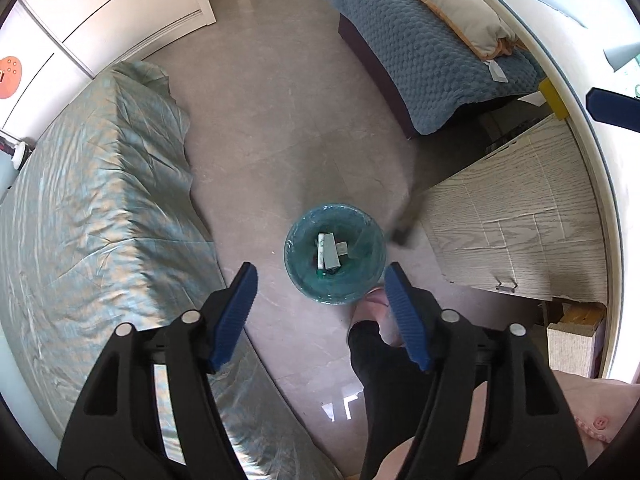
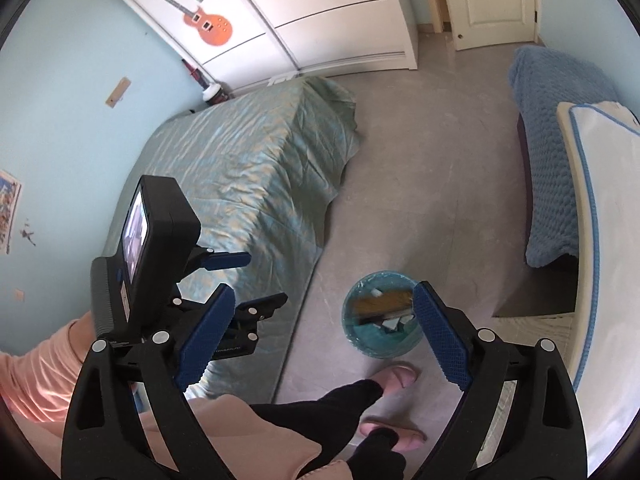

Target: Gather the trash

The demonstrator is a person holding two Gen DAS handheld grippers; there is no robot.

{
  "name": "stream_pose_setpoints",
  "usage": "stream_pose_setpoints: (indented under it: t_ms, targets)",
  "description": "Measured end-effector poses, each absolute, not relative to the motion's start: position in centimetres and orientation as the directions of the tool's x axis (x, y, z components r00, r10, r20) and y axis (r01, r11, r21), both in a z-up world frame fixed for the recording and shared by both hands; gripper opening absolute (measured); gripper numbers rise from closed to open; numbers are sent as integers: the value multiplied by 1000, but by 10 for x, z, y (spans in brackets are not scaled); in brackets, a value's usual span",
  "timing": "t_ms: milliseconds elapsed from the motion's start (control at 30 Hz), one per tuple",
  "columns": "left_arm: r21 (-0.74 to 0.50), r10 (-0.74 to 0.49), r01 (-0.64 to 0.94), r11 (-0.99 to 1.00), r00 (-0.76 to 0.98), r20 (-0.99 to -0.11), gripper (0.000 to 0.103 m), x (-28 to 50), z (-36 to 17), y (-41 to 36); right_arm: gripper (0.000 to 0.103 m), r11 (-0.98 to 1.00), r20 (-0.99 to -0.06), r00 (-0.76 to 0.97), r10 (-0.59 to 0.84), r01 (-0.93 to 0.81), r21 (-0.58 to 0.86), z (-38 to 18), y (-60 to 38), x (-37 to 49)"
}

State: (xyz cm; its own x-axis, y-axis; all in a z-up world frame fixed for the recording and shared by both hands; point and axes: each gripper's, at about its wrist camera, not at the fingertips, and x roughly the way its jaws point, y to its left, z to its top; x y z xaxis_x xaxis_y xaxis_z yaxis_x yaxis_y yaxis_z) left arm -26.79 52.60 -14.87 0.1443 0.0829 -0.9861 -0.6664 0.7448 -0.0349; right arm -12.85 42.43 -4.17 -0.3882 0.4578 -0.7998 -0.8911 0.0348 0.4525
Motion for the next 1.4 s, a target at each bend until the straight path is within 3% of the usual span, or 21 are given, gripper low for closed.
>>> stream_pose_setpoints:
  t_ms: [867, 1400]
  targets:
    - [14, 131, -574, 818, 162, -978, 85, -240, -133, 496, 91, 188, -816, -276, 508, -889, 417, -39, 375, -94]
    - [54, 125, -287, 956, 233, -964, 93, -168, -108, 441, 92, 423, -842, -106, 529, -827, 370, -40, 288, -57]
